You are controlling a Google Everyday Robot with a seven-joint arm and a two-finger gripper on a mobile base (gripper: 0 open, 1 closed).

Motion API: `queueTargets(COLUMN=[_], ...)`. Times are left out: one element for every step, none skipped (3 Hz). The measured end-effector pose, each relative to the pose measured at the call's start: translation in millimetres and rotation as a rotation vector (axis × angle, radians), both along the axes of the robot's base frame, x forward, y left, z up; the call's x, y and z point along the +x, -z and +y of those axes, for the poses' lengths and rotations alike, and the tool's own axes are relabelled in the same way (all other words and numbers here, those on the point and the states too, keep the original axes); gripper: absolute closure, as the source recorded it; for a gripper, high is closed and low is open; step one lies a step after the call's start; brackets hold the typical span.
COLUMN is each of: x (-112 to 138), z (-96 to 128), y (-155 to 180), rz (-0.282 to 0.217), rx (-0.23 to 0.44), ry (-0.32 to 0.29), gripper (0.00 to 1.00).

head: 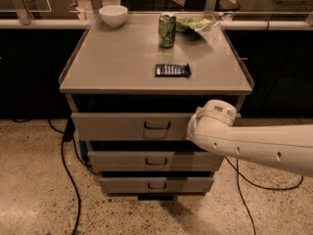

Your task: Open top drawer

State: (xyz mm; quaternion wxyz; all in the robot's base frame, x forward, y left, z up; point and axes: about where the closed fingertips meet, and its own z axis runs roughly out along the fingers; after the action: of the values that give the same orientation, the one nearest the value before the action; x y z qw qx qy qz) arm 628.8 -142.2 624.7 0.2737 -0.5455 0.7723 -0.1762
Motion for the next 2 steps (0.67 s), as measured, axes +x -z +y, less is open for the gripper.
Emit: queueTargets(x=[0.0, 0.0], z=[0.0, 0.0], y=[0.0, 0.0], rz=[0.000, 0.000], rx=[0.000, 0.000], ry=[0.000, 0.000], gripper=[0.72, 0.95])
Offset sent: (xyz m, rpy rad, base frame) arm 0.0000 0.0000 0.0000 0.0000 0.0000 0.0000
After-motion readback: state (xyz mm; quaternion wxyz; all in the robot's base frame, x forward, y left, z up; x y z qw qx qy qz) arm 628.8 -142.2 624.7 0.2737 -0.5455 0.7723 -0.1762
